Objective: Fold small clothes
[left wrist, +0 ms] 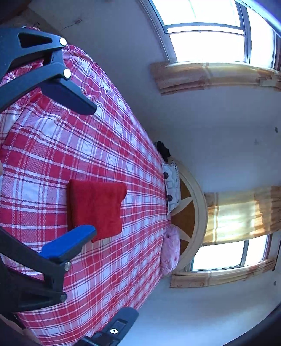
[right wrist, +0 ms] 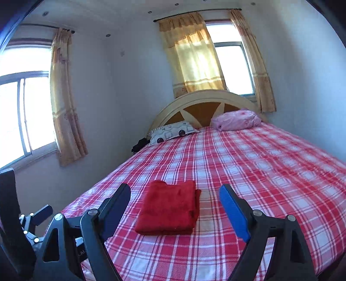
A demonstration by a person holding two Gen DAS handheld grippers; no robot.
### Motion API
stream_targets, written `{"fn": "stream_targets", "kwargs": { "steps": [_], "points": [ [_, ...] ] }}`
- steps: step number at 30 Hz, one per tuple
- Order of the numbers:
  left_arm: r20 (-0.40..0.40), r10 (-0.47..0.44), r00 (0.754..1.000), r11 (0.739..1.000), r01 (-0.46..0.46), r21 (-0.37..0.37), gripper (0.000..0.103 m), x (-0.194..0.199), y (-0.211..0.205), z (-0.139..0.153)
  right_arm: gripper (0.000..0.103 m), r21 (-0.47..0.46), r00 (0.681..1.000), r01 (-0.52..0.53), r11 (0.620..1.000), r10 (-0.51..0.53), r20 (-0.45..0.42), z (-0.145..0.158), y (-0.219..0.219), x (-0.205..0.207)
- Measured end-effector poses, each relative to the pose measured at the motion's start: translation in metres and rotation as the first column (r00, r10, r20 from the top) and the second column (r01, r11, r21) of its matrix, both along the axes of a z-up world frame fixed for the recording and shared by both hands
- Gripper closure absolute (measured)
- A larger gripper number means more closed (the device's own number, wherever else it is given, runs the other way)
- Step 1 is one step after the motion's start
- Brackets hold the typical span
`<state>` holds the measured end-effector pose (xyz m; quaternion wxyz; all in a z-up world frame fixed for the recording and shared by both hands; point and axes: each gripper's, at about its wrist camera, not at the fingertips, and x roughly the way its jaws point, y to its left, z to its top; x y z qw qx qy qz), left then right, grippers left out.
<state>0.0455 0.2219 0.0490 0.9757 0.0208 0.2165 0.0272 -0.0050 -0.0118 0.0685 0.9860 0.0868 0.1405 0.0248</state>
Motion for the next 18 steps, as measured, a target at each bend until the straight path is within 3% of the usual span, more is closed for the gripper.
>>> {"fn": "stream_targets", "kwargs": {
  "steps": [18],
  "points": [
    [-0.008,-0.006,1.0,1.0,0.006,0.007,0.0,-0.003,-0.01,-0.004,0.018,0.003,1.0,0.01,1.0,-0.01,-0.028,-0.014,-0.005,0.0]
  ]
}}
